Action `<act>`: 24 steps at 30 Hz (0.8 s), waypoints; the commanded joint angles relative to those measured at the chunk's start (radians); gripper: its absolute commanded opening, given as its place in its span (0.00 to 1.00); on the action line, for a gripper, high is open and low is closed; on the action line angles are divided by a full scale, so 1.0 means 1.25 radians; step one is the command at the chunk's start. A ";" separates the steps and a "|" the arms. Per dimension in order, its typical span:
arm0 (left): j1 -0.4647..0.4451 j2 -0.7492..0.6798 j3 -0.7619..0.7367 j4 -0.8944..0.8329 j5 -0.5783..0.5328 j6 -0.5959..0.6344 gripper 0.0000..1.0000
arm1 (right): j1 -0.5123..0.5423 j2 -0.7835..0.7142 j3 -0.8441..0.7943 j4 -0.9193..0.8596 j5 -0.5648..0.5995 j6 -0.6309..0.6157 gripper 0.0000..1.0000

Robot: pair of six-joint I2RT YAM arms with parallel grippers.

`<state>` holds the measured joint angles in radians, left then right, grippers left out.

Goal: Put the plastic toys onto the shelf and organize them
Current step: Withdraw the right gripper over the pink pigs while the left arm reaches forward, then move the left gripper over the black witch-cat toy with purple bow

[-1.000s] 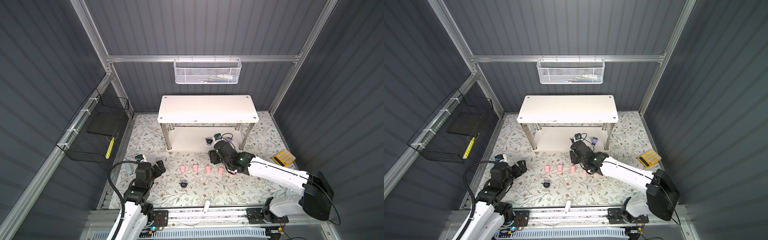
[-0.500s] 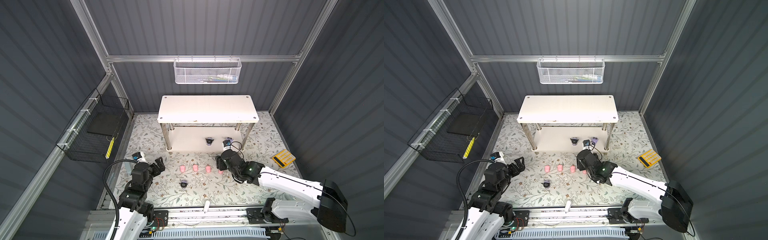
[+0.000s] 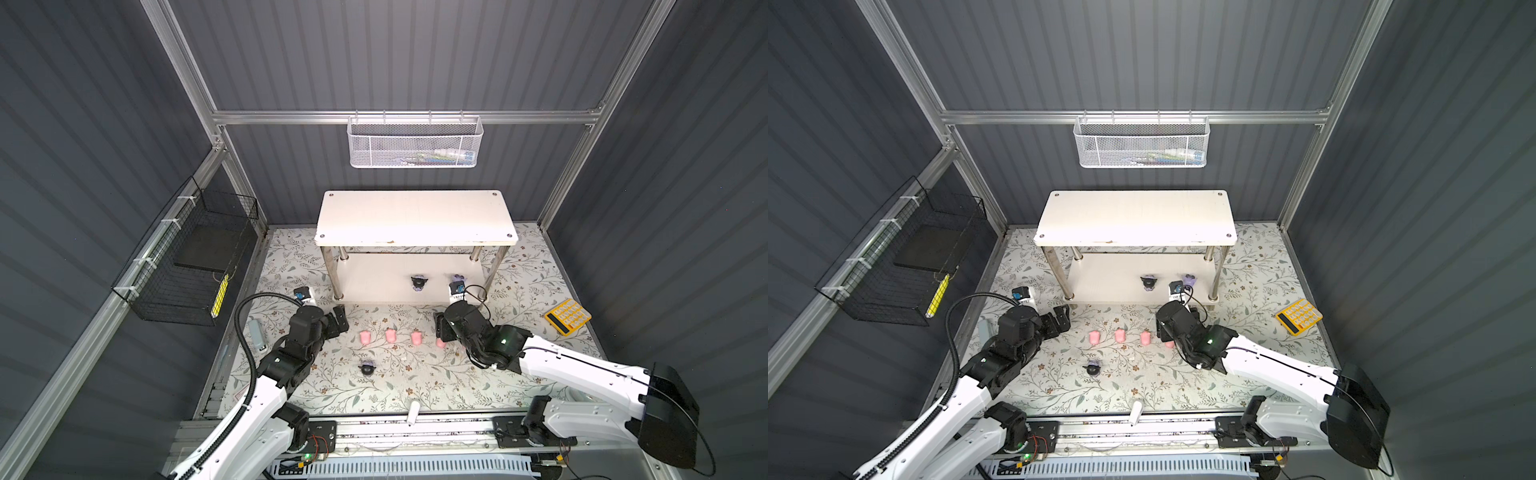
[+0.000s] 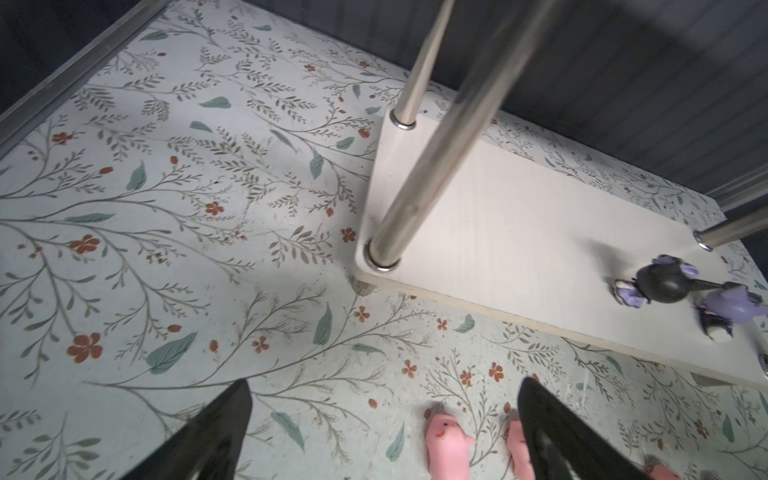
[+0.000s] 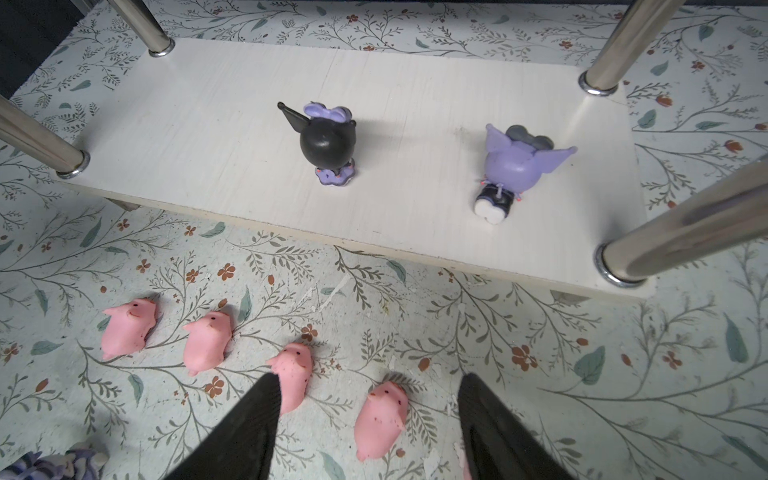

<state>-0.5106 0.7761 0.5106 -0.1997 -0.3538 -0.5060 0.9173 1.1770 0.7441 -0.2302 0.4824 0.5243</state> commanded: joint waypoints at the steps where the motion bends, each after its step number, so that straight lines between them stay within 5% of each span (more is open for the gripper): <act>1: -0.093 0.033 0.053 0.040 -0.139 0.052 1.00 | 0.001 0.005 -0.010 0.022 0.011 0.000 0.70; 12: -0.318 0.002 0.029 -0.068 -0.340 -0.034 1.00 | -0.003 0.012 -0.033 0.039 -0.003 0.002 0.70; 24: -0.706 0.105 0.068 -0.346 -0.567 -0.404 1.00 | -0.014 0.011 -0.036 0.031 -0.014 -0.002 0.71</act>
<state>-1.3472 0.8902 0.5621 -0.4915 -0.9535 -0.8257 0.9039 1.1904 0.7105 -0.1867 0.4694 0.5232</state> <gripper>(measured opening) 0.997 0.706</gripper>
